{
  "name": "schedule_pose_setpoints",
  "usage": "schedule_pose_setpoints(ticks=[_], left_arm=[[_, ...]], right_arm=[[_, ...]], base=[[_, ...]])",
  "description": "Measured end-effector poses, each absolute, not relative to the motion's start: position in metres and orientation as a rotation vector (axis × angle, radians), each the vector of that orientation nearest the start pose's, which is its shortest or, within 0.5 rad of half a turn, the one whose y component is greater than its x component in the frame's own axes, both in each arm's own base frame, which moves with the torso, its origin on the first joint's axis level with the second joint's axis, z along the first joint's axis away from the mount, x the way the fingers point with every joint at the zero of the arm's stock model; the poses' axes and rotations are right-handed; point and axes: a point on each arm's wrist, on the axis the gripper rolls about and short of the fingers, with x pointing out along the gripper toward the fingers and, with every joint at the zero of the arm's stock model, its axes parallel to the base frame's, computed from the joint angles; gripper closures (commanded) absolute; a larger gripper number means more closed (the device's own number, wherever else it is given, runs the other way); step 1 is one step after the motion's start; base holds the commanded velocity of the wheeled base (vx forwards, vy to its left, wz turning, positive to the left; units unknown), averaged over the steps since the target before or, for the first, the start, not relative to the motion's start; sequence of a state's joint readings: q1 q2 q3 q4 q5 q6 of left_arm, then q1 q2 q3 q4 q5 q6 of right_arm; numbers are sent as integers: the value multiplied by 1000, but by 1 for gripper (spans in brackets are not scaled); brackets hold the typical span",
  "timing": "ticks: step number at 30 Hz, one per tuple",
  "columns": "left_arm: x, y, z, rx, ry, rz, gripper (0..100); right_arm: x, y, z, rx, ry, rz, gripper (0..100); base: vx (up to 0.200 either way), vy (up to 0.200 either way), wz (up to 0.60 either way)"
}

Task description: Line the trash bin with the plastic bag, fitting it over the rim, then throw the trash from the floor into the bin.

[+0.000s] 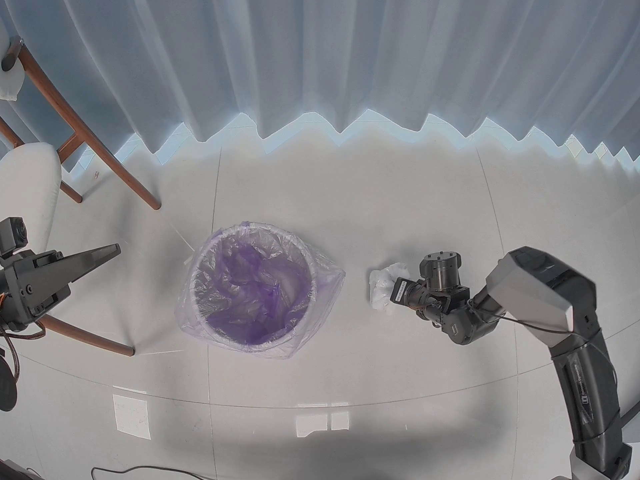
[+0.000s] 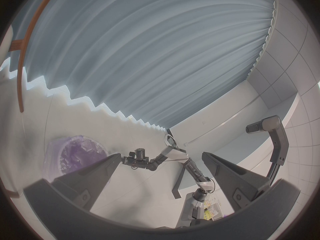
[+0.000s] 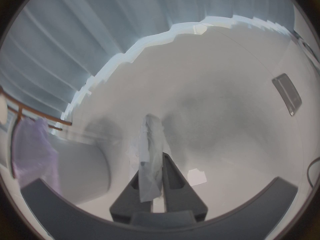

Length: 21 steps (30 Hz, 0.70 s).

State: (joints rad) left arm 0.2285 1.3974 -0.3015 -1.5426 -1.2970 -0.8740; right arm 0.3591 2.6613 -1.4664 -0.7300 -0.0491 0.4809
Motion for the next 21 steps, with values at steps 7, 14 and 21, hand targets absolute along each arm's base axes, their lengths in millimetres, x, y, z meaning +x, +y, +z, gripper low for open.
schedule_pose_setpoints(ticks=[7, 14, 21], left_arm=[[173, 18, 212, -460, 139, -1101, 0], [169, 16, 212, -463, 142, -1106, 0], [164, 10, 209, -471, 156, -1134, 0]], right_arm=[[408, 163, 22, 582, 559, 223, 100], [333, 159, 100, 859, 549, 362, 100], [246, 162, 140, 1001, 459, 621, 100]], base=[[0, 57, 0], [0, 200, 0], [0, 200, 0]])
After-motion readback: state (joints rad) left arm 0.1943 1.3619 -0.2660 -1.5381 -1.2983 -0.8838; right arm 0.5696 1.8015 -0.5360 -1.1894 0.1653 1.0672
